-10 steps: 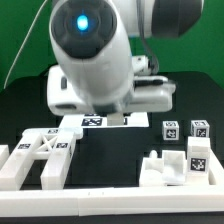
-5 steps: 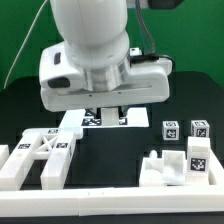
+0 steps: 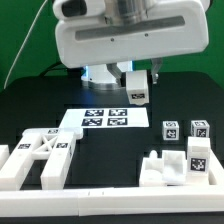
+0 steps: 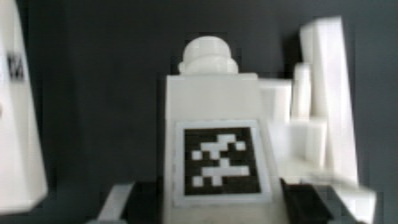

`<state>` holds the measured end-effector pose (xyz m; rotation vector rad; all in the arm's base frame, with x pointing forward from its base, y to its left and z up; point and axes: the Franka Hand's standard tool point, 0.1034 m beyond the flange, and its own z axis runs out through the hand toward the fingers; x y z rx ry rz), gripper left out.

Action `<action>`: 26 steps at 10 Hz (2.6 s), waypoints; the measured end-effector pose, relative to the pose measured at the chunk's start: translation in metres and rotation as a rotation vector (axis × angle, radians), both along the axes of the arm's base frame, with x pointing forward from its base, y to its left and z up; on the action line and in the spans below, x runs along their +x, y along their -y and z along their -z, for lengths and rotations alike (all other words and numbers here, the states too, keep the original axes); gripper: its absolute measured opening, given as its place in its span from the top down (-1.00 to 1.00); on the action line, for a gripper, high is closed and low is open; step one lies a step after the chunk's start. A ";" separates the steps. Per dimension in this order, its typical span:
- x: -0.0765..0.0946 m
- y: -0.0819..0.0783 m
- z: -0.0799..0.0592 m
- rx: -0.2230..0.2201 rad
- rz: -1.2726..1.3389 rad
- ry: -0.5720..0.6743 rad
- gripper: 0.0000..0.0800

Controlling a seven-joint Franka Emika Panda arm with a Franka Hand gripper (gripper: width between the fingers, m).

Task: Assemble chair

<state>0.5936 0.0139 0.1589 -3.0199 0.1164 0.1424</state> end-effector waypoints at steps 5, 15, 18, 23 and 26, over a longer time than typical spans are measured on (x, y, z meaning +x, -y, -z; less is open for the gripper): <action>0.013 -0.005 0.023 -0.083 0.073 0.475 0.28; 0.029 -0.036 0.058 -0.127 0.079 0.694 0.28; 0.037 -0.036 0.060 -0.128 0.080 0.702 0.28; 0.031 -0.026 0.071 -0.147 0.073 0.698 0.28; 0.025 -0.030 0.080 -0.150 0.062 0.689 0.28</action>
Offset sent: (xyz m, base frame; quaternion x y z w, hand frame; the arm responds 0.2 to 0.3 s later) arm 0.0144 0.0240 -0.0195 0.0640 0.2776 0.0098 0.9585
